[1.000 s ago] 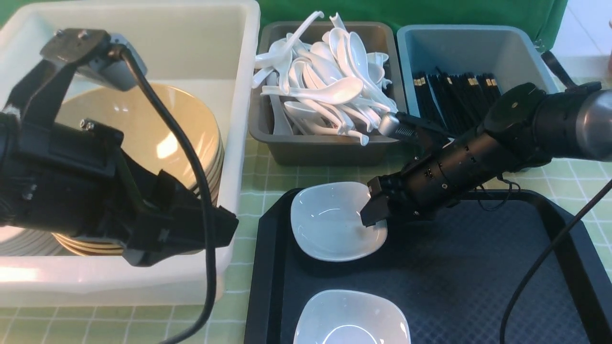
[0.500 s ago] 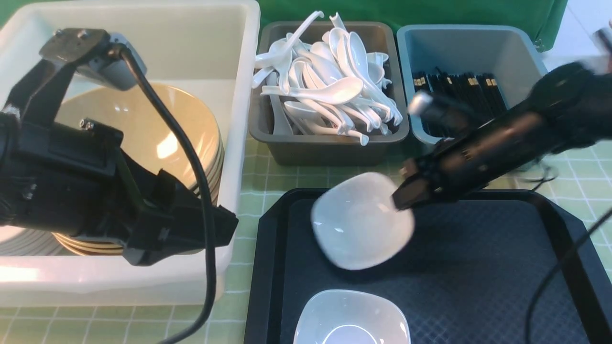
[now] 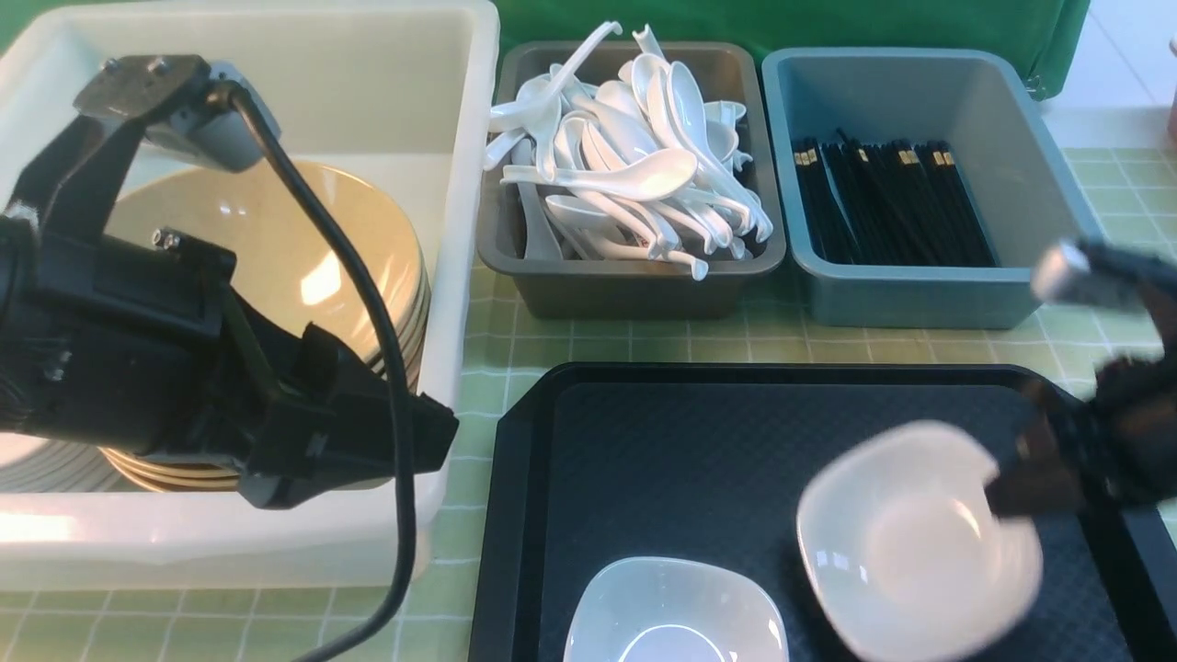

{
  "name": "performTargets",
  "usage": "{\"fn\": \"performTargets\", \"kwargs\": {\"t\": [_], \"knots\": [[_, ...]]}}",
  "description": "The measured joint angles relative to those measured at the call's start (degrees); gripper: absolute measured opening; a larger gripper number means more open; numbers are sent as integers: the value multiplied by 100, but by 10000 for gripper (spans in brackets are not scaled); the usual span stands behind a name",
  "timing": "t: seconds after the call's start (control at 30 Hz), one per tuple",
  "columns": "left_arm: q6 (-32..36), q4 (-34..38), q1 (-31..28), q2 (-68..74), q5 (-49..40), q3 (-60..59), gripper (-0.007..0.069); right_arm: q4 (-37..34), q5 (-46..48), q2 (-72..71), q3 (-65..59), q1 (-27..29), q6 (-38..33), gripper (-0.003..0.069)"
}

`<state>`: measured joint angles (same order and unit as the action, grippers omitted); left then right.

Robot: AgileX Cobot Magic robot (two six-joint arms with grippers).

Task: On green table put chopsticks spoon bowls plates into blue grey white boxes.
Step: 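Place the white bowl down on the black tray with the right gripper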

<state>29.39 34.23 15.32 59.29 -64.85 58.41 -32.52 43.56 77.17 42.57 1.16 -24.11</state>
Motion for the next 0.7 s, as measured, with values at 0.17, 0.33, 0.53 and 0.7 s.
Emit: {"fn": "performTargets", "kwargs": {"t": [0.17, 0.33, 0.53, 0.7], "knots": [[-5, 0, 0, 0, 0, 0, 480, -131, -833, -132, -892, 0, 29, 55], [-5, 0, 0, 0, 9, 0, 480, -243, -1473, -118, -1343, 0, 42, 76], [-5, 5, 0, 0, 19, 0, 480, -194, -1565, -107, -1404, 0, -53, 157], [-5, 21, 0, 0, 19, 0, 480, 2, -1373, -143, -1245, 0, -121, 344]]}}
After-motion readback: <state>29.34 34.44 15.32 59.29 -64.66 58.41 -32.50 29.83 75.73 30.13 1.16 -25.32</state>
